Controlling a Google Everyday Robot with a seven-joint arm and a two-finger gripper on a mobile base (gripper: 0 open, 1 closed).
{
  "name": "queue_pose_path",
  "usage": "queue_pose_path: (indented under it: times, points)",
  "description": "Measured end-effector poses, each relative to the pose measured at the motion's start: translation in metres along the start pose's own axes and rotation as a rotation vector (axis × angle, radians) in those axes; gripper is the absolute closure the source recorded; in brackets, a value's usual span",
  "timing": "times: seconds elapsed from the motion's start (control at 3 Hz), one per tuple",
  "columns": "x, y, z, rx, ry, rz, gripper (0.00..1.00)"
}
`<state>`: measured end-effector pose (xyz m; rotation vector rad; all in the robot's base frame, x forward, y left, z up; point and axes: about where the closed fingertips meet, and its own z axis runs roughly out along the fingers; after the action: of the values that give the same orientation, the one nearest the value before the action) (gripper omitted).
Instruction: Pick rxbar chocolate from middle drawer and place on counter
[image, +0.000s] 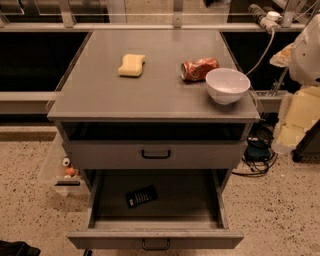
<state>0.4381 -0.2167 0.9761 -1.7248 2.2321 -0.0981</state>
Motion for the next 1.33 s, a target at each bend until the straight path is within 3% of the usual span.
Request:
queue_pose_path:
  times: [0.33, 0.67, 1.0, 1.33]
  points:
    - [0.000, 0.000, 0.000, 0.000, 0.000, 0.000, 0.00]
    - [0.001, 0.001, 0.010, 0.012, -0.040, -0.003, 0.00]
    - [0.010, 0.013, 0.072, -0.054, -0.155, 0.049, 0.00]
    - [0.009, 0.014, 0.159, -0.106, -0.281, 0.134, 0.00]
